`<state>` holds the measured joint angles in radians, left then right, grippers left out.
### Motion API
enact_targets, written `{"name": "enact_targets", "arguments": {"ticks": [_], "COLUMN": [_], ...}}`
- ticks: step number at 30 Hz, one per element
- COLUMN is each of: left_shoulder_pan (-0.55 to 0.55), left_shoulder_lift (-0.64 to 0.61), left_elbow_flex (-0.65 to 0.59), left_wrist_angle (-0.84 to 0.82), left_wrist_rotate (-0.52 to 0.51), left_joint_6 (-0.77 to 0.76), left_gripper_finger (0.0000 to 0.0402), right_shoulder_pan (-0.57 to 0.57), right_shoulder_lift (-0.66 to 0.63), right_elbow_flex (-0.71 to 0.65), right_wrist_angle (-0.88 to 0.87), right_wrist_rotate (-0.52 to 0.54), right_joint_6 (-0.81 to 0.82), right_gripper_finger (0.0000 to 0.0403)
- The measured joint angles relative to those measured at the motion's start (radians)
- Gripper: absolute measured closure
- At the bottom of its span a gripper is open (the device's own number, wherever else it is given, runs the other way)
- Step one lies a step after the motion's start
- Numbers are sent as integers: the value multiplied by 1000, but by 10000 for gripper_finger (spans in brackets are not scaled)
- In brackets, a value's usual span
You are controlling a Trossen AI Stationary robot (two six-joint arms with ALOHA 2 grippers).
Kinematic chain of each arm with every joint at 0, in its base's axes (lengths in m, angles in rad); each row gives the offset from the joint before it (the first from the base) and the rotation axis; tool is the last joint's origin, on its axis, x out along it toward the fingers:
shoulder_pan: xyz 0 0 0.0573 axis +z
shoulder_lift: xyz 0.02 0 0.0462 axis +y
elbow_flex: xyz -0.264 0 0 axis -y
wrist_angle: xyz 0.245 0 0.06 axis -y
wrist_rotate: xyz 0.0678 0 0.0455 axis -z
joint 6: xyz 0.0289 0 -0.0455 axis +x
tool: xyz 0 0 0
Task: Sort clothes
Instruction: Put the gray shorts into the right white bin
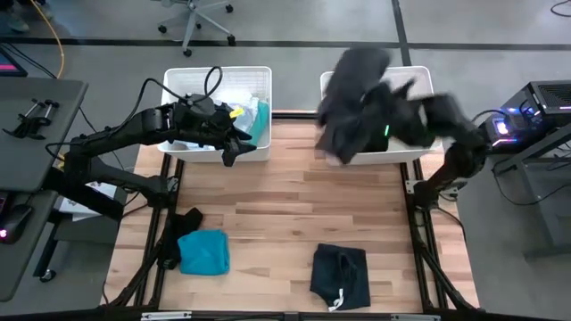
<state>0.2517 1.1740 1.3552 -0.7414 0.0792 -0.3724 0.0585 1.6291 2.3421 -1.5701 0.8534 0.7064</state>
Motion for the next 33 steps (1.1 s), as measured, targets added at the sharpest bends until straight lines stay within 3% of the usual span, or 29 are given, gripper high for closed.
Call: {"name": "enact_targets", "arguments": {"ticks": [7,11,15,20,25,29,33], "left_shoulder_pan": [-55,-78,-100,-124,-145,-158,-165], "left_shoulder_lift": [0,0,0,0,0,0,0], "left_elbow_flex": [0,0,0,0,0,0,0], "left_wrist_angle": [0,0,0,0,0,0,0], "left_wrist_rotate": [-7,-32,-74,-115,-121,-121,-121], "left_joint_6": [-33,-44,-69,-106,-124,-124,-114], "left_gripper_finger": [190,190,190,190,190,190,190], "right_shoulder_pan": [-397,-576,-691,-756,-764,-744,-732], "right_shoulder_lift": [-90,-106,-104,-103,-102,-103,-106], "right_elbow_flex": [-101,-213,-413,-745,-1009,-1113,-1117], "right_wrist_angle": [-3,-2,5,69,258,325,320], "right_wrist_rotate": [-3,-208,-432,-511,-691,-763,-844], "right_joint_6": [-192,-249,-270,-273,-287,-248,-225], "right_gripper_finger": [398,398,398,397,384,367,322]}}
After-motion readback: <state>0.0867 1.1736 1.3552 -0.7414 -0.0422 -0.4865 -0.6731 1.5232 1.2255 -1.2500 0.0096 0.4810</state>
